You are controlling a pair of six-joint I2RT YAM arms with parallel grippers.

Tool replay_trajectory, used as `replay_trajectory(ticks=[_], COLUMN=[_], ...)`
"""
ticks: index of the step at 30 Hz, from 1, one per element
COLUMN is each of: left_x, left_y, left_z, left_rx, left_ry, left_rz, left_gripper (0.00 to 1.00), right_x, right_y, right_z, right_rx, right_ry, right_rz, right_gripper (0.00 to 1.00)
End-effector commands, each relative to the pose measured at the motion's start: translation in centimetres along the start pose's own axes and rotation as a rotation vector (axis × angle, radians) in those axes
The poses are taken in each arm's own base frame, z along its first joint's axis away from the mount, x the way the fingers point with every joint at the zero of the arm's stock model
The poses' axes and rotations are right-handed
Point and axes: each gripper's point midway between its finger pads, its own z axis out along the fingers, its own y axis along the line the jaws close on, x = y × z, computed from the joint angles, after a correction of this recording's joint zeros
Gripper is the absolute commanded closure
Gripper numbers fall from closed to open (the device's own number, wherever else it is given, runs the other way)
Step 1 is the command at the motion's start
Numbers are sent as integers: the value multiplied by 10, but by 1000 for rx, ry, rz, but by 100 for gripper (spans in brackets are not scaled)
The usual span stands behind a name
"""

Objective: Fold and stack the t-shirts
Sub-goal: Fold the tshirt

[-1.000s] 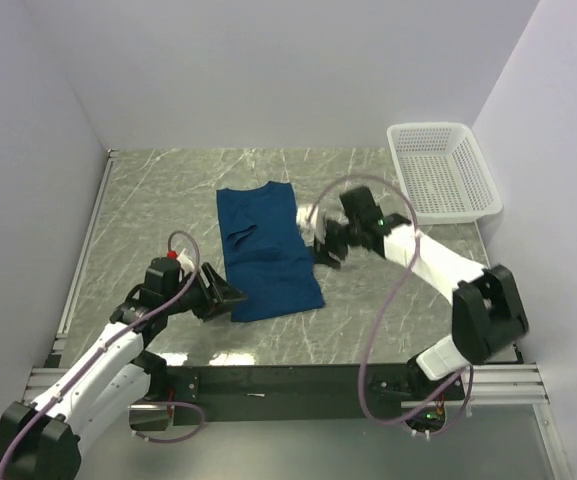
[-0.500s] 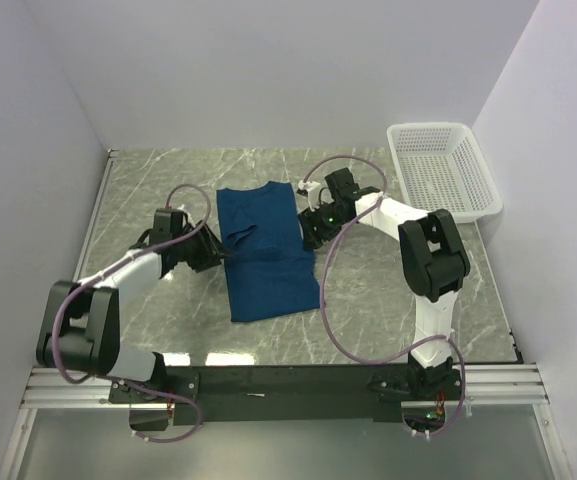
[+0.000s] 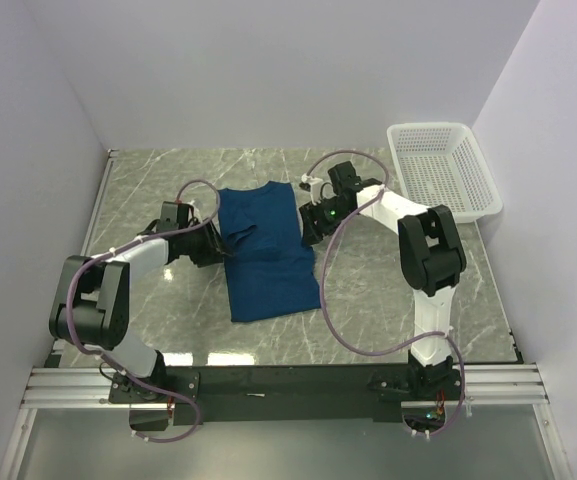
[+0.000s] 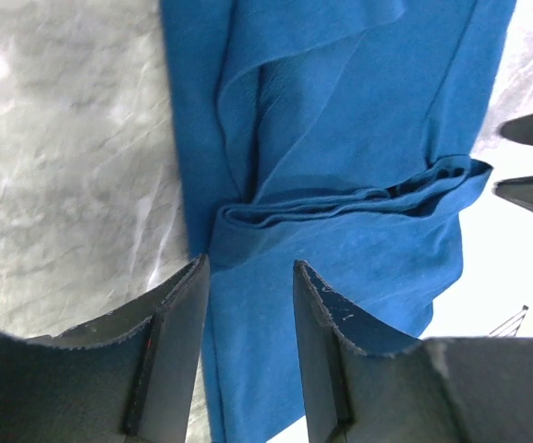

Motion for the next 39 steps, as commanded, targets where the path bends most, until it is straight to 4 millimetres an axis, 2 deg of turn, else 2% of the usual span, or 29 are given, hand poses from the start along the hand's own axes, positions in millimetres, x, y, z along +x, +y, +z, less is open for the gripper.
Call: replay_trajectory(ticks=[1, 6, 9, 15, 16, 19, 23, 30, 32, 34, 36, 37, 38, 39], left_x=[-13, -11, -10, -8, -8, -9, -10, -10, -13, -18, -27, -30, -35, -38], left_y=[-16, -15, -15, -15, -15, -17, -17, -18, -21, -20, -22, -23, -29, -29], left_z=[-1, 3, 3, 2, 2, 1, -1, -4, -10, -15, -29, -36, -50, -57], left_rx=[54, 56, 57, 61, 62, 66, 67, 65, 66, 55, 44, 35, 45, 37], left_ry=[-7, 12, 19, 21, 20, 16, 10, -6, -26, -58, -122, -147, -193, -225], left_rz=[47, 42, 39, 37, 38, 37, 35, 30, 35, 34, 34, 36, 46, 44], left_gripper=[53, 54, 54, 54, 54, 54, 55, 55, 55, 54, 52, 52, 50, 49], right_x=[-3, 2, 4, -2, -3, -12, -31, -37, -36, -40, -43, -48, -43, -48], right_y=[1, 1, 3, 12, 13, 14, 13, 11, 6, -1, -10, -17, -20, -24], right_z=[1, 4, 5, 0, -1, -6, -12, -2, 2, 2, -1, -11, -14, -20], right_rx=[-17, -26, -44, -83, -86, -83, -67, -60, -40, 13, 77, 143, 176, 207], right_ry=[9, 30, 40, 24, 24, 2, -26, -13, -6, -9, -21, -37, -35, -56], right_rz=[34, 50, 52, 29, 28, 3, -31, -56, -52, -51, -50, -65, -69, -105], right_gripper=[37, 39, 45, 72, 81, 89, 90, 88, 75, 52, 45, 40, 38, 38])
